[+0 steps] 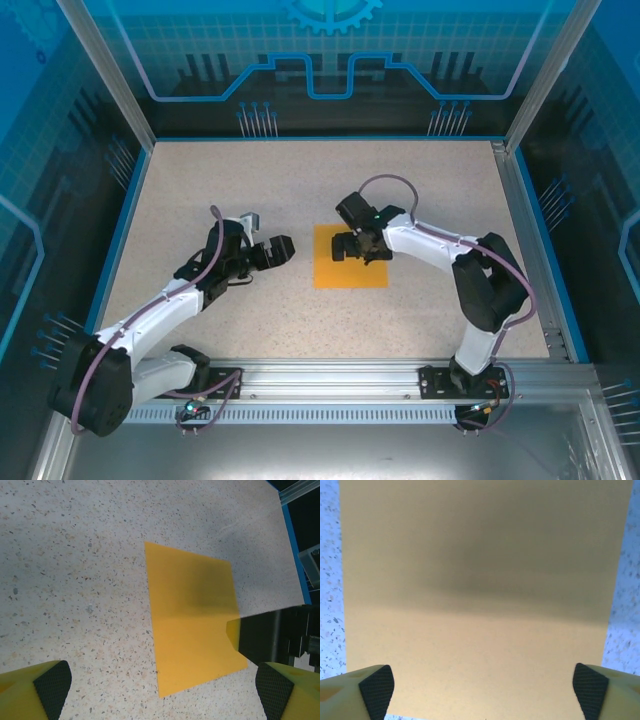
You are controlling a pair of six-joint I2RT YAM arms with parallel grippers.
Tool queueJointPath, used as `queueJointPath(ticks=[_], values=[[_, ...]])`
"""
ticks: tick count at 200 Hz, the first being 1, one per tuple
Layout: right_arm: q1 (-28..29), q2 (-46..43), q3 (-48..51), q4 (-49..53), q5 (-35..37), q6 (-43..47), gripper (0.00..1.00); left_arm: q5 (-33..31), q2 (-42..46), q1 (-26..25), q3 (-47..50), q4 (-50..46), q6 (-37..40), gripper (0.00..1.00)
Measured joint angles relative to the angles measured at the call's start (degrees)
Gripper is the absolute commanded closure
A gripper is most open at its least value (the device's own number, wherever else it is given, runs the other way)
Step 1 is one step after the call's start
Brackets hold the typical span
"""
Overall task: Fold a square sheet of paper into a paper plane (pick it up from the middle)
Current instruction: Fold the square sheet of paper in half at the center of the table.
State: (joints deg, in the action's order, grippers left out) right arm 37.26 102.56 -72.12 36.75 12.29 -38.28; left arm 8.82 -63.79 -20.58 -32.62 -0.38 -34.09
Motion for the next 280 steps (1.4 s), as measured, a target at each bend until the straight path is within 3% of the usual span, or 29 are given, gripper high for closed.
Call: queueJointPath(ticks=[56, 137, 280], values=[[0.74, 7.76, -5.38, 5.09, 1.16, 0.83, 0.01, 2.67, -5.60, 0.15, 0.04, 2.84, -2.75, 0.01], [0.98, 12.39, -11.93, 8.96, 1.33, 0.68, 0.01, 6.67, -10.34, 0.15, 0.00, 5.03, -3.58, 0.01], [0.57, 19.78, -18.40, 11.23, -0.50, -2.03, 0.01, 9.07, -12.26, 0.15, -1.42, 5.42, -3.52, 0.01]])
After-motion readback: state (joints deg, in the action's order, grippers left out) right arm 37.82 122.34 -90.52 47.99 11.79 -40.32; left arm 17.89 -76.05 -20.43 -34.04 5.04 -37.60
